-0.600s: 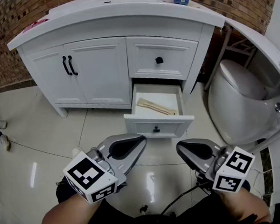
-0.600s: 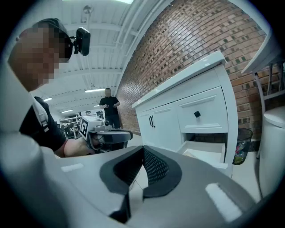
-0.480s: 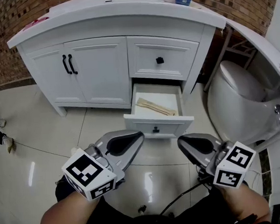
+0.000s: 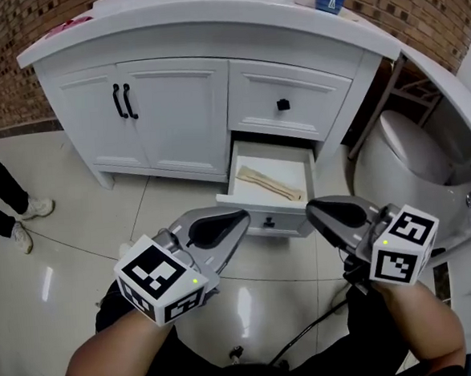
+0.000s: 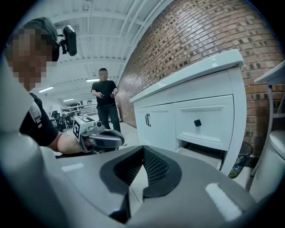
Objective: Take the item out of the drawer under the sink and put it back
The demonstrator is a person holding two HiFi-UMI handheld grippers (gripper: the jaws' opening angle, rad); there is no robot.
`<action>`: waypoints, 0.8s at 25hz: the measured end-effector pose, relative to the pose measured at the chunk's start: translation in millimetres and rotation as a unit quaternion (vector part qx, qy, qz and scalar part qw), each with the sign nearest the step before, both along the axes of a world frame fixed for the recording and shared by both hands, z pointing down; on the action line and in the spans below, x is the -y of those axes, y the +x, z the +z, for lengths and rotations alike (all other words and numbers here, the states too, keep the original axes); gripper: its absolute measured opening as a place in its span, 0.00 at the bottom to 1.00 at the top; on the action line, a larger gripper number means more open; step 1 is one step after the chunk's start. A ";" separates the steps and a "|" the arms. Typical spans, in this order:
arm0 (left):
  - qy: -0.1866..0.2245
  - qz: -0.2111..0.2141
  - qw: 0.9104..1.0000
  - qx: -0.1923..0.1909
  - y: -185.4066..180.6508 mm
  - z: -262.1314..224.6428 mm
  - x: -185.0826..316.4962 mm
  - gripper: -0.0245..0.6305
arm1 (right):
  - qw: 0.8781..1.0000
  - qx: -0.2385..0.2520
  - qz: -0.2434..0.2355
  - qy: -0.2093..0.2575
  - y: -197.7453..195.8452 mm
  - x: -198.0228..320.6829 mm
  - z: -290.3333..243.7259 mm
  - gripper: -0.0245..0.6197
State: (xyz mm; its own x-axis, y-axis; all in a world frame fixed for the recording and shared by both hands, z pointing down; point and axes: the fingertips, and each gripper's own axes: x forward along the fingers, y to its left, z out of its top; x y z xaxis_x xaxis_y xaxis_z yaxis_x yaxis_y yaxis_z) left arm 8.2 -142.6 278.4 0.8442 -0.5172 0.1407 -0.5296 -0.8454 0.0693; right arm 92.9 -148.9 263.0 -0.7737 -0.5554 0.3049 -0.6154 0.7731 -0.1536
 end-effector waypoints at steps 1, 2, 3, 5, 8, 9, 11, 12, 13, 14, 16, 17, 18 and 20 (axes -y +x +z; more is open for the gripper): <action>0.001 0.000 1.000 0.001 0.1 0.5 2.3 0.04 | 1.000 -0.003 0.001 0.002 -0.7 6.1 -0.2 0.05; 0.001 -0.001 1.000 0.002 -0.4 1.0 4.9 0.04 | 1.000 -0.007 0.002 0.004 -1.2 12.9 -0.4 0.05; -0.001 -0.003 1.000 0.003 -1.2 1.5 7.8 0.04 | 1.000 -0.011 0.004 0.007 -1.6 20.3 -0.6 0.05; -0.007 -0.006 1.000 0.002 -2.7 2.6 12.6 0.04 | 1.000 -0.026 0.007 0.015 -2.1 37.1 0.4 0.05; -0.019 -0.005 1.000 -0.002 -2.6 5.5 14.9 0.04 | 0.997 -0.076 0.007 0.031 -2.6 65.3 11.2 0.05; -0.021 -0.003 1.000 -0.001 -1.9 6.4 14.7 0.04 | 0.994 -0.100 0.005 0.040 -2.9 75.2 17.3 0.05; -0.022 0.000 1.000 0.002 -0.1 7.6 14.7 0.04 | 0.986 -0.154 -0.004 0.061 -4.0 95.4 31.9 0.05; -0.021 0.001 1.000 0.003 0.8 7.9 15.0 0.04 | 0.981 -0.180 -0.011 0.072 -4.7 105.7 39.7 0.06; -0.021 0.002 1.000 0.003 1.6 8.2 15.7 0.04 | 0.976 -0.203 -0.017 0.082 -5.2 116.4 47.9 0.07; -0.021 0.002 1.000 0.002 2.3 8.4 16.5 0.04 | 0.971 -0.224 -0.023 0.086 -5.5 127.0 57.0 0.08; -0.019 0.000 1.000 -0.002 3.3 8.3 18.1 0.04 | 0.964 -0.253 -0.035 0.075 -6.5 146.5 78.4 0.12; -0.017 -0.001 1.000 -0.006 3.7 7.7 18.8 0.04 | 0.962 -0.264 -0.041 0.063 -7.1 155.1 90.5 0.14; -0.016 -0.001 1.000 -0.009 3.9 7.2 19.2 0.04 | 0.959 -0.275 -0.046 0.051 -7.6 163.4 103.0 0.16; -0.016 -0.001 1.000 -0.012 3.5 6.7 19.4 0.04 | 0.951 -0.301 -0.059 0.032 -8.2 178.3 128.8 0.18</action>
State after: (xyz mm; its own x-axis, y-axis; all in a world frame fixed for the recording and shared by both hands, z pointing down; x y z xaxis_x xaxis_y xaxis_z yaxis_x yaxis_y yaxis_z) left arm 11.7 -162.0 285.1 0.8465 -0.5146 0.1365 -0.5291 -0.8415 0.1092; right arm 84.7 -327.3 391.8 -0.5270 -0.5085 0.6809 -0.4857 0.8377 0.2497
